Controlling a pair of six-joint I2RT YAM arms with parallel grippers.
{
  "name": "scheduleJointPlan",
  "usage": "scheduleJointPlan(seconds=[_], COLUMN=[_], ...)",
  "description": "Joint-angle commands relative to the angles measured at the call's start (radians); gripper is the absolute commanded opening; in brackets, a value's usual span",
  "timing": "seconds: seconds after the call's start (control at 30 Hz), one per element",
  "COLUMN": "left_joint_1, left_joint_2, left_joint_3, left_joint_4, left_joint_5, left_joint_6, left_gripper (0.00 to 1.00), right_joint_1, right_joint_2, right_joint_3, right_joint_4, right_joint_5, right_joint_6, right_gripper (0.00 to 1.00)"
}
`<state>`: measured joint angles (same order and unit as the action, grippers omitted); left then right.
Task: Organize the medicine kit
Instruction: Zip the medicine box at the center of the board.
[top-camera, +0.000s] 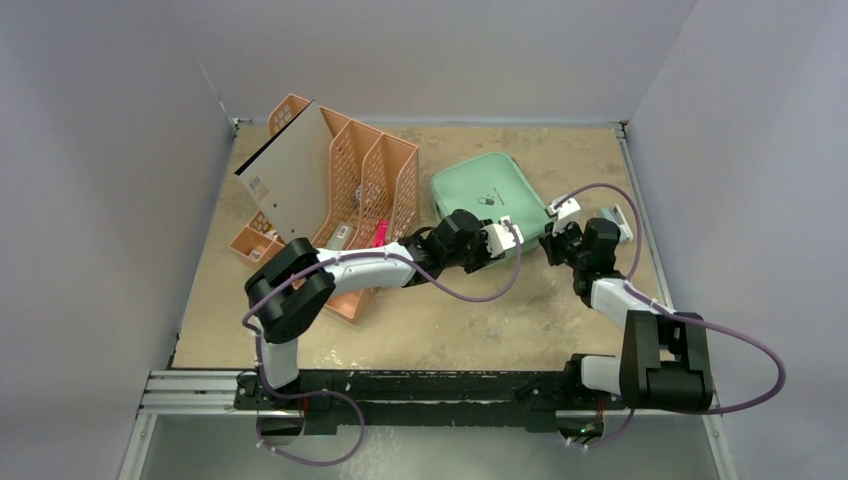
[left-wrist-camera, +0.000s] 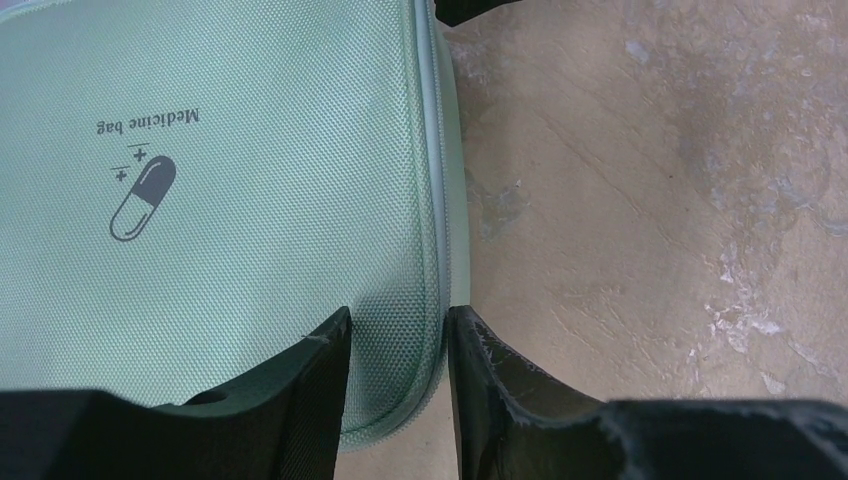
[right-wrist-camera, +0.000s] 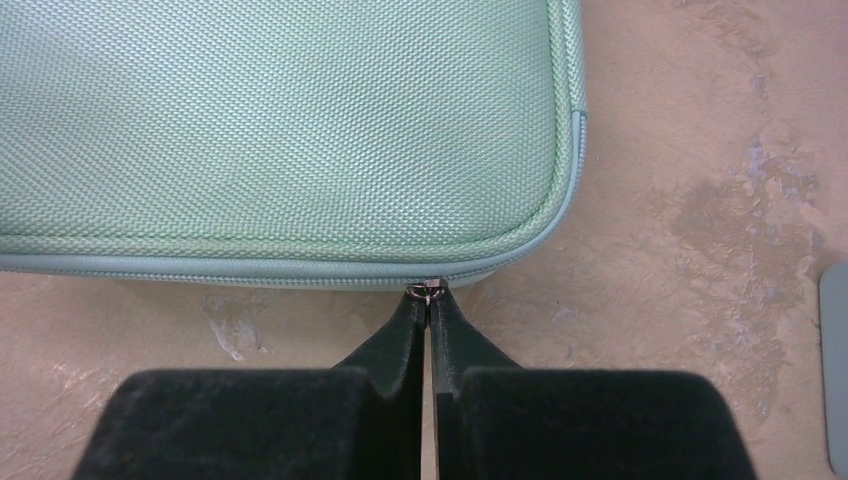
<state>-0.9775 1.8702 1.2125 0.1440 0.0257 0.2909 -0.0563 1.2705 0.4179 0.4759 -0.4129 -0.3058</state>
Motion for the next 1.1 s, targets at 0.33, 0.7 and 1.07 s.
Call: scheduleJointPlan(seconds=[0.33,0.7,1.07], left_joint_1=[0.004,-0.003,-0.021], left_joint_2=[0.057,0.087,0.066], left_joint_3=[-0.009,0.028,0.019], left_joint_4=[0.068,0.100,0.119], left_joint_5=[-0.023,-0.019,-0.024], left_joint_6=[-0.045,-0.120,-0.210], left_gripper=[0.29,0.26,0.25], right_joint_1=[0.008,0.103,0.190], right_joint_2=[-0.099,-0.140,-0.204], right_joint_3=[0.031,0.042,0.048], right_joint_4=[-0.045,-0.142,-0.160], right_joint_5=[-0.201,-0.202,-0.114], right_joint_6=[0.052,0.020,0.065], right_gripper=[0.00,0.00,0.00])
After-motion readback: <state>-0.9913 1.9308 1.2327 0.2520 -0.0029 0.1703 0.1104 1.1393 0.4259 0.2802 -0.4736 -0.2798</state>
